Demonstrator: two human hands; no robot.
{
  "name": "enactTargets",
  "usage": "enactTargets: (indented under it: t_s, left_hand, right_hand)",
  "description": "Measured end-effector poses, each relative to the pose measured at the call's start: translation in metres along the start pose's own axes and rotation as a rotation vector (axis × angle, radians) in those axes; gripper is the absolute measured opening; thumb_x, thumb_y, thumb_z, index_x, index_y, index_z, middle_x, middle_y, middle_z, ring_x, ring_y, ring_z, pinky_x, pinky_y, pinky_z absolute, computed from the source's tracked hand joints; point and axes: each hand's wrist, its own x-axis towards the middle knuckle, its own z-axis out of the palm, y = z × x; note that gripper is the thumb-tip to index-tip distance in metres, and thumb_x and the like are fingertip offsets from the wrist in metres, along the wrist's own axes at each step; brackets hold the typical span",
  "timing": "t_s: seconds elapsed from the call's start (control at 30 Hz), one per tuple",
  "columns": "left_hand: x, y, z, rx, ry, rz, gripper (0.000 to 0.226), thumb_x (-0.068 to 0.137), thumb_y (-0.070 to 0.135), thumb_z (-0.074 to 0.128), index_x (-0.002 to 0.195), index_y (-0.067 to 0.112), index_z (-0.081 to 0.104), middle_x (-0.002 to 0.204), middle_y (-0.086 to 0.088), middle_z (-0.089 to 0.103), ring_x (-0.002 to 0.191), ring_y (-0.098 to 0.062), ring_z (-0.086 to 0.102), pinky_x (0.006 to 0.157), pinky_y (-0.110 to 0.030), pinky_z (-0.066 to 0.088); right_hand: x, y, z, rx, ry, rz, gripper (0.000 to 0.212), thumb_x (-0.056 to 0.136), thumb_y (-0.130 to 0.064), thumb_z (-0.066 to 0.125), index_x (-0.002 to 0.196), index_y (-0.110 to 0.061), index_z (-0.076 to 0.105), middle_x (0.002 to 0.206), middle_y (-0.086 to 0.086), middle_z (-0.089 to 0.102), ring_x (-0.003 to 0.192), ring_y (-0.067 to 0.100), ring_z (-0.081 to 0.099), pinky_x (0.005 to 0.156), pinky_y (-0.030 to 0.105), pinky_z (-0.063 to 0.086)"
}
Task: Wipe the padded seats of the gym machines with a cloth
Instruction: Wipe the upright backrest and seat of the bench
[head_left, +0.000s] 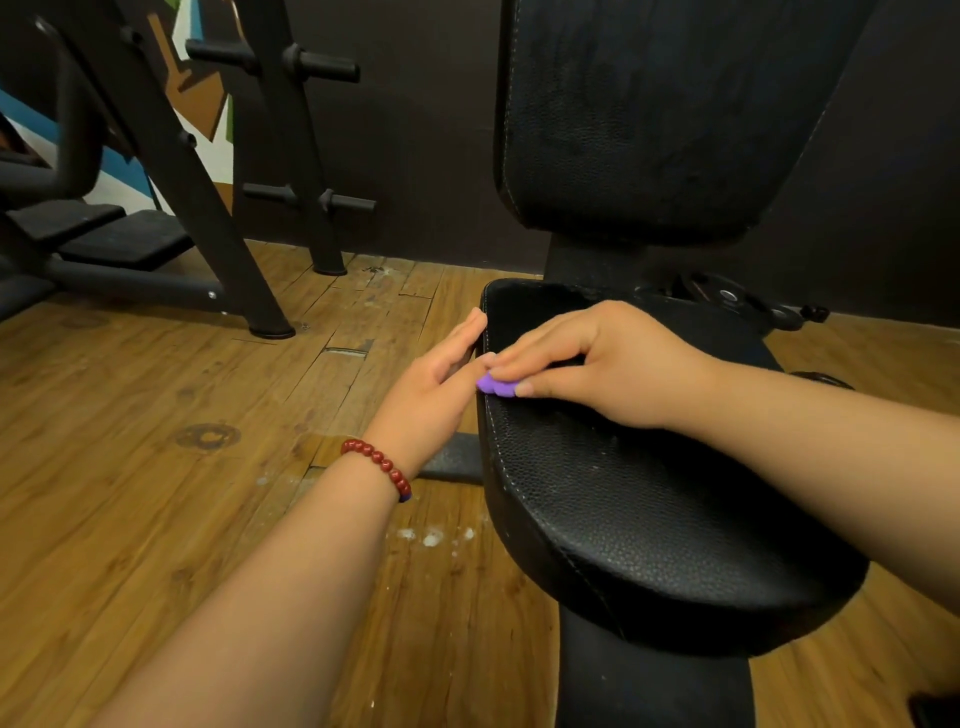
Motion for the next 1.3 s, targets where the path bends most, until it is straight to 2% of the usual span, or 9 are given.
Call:
enactTargets:
  t_s: [0.2, 0.27, 0.4, 0.5, 0.57, 0.7, 0.87, 1.1, 1.3]
  left_hand:
    - [-0.001, 0.002, 0.004, 0.014, 0.001, 0.005, 0.052, 0.102, 0.026, 0.044, 0.150, 0.031, 0.026, 0.157, 0.018, 0.020, 0.135, 0.009, 0.021, 0.097, -0.002, 0.021]
    - [-0.002, 0.004, 0.005, 0.011, -0.002, 0.004, 0.052, 0.102, 0.026, 0.043, 0.151, 0.031, 0.025, 0.157, 0.018, 0.019, 0.130, 0.013, 0.020, 0.094, 0.001, 0.021]
    - [-0.006, 0.005, 0.003, 0.002, -0.006, 0.001, 0.052, 0.101, 0.030, 0.045, 0.150, 0.033, 0.027, 0.157, 0.017, 0.021, 0.137, 0.004, 0.022, 0.101, -0.012, 0.023]
    - [-0.009, 0.006, 0.001, 0.049, -0.010, 0.019, 0.051, 0.101, 0.028, 0.044, 0.149, 0.033, 0.027, 0.157, 0.018, 0.020, 0.138, 0.004, 0.021, 0.103, -0.013, 0.021]
    - [-0.008, 0.005, 0.001, 0.059, -0.006, 0.032, 0.051, 0.102, 0.026, 0.043, 0.149, 0.032, 0.027, 0.157, 0.018, 0.019, 0.139, 0.005, 0.020, 0.104, -0.011, 0.020]
    - [-0.008, 0.005, 0.003, 0.078, -0.013, 0.062, 0.047, 0.102, 0.020, 0.042, 0.147, 0.030, 0.033, 0.156, 0.018, 0.022, 0.132, 0.013, 0.019, 0.090, 0.010, 0.019]
    - [-0.010, 0.005, 0.002, 0.065, -0.028, 0.078, 0.043, 0.102, 0.019, 0.043, 0.144, 0.030, 0.039, 0.155, 0.020, 0.023, 0.133, 0.013, 0.019, 0.099, -0.001, 0.020]
    - [-0.016, 0.009, 0.003, 0.144, -0.069, 0.159, 0.039, 0.102, 0.015, 0.043, 0.137, 0.032, 0.046, 0.153, 0.019, 0.026, 0.141, 0.007, 0.014, 0.100, 0.004, 0.014]
    - [-0.020, 0.007, 0.014, 0.105, -0.107, 0.239, 0.035, 0.104, 0.013, 0.037, 0.118, 0.042, 0.052, 0.144, 0.026, 0.027, 0.145, 0.001, 0.001, 0.116, -0.024, 0.006]
  right_hand:
    - [-0.025, -0.010, -0.002, 0.041, -0.144, -0.051, 0.025, 0.079, -0.011, 0.077, 0.101, -0.021, 0.076, 0.105, -0.016, 0.072, 0.106, -0.004, 0.062, 0.096, 0.015, 0.044]
    - [-0.021, -0.009, -0.002, 0.041, -0.126, -0.037, 0.025, 0.079, -0.011, 0.076, 0.102, -0.021, 0.076, 0.104, -0.017, 0.072, 0.106, -0.004, 0.062, 0.098, 0.017, 0.044]
    - [-0.008, -0.008, 0.005, 0.004, -0.020, -0.003, 0.025, 0.080, -0.010, 0.076, 0.102, -0.020, 0.076, 0.099, -0.021, 0.069, 0.102, -0.009, 0.062, 0.093, 0.008, 0.042]
    - [-0.018, -0.013, 0.002, 0.016, -0.086, -0.004, 0.025, 0.079, -0.009, 0.076, 0.102, -0.021, 0.076, 0.101, -0.021, 0.070, 0.103, -0.009, 0.061, 0.093, 0.008, 0.041]
    - [-0.030, -0.018, -0.003, 0.034, -0.157, -0.007, 0.025, 0.079, -0.012, 0.076, 0.101, -0.025, 0.075, 0.103, -0.020, 0.071, 0.105, -0.007, 0.061, 0.095, 0.011, 0.043]
    - [-0.035, -0.020, -0.006, 0.045, -0.193, 0.001, 0.024, 0.079, -0.015, 0.075, 0.102, -0.022, 0.076, 0.106, -0.018, 0.071, 0.106, -0.004, 0.062, 0.097, 0.016, 0.044]
    - [-0.022, -0.017, 0.004, -0.009, -0.071, 0.007, 0.024, 0.080, -0.011, 0.076, 0.102, -0.020, 0.076, 0.102, -0.020, 0.069, 0.103, -0.010, 0.061, 0.095, 0.008, 0.041]
    - [-0.051, -0.023, -0.009, 0.028, -0.212, 0.010, 0.025, 0.080, -0.016, 0.075, 0.103, -0.024, 0.076, 0.107, -0.019, 0.071, 0.108, -0.004, 0.061, 0.098, 0.016, 0.044]
    - [-0.042, -0.026, 0.000, 0.012, -0.121, 0.025, 0.025, 0.081, -0.014, 0.075, 0.105, -0.021, 0.075, 0.106, -0.018, 0.071, 0.108, -0.009, 0.059, 0.100, 0.013, 0.041]
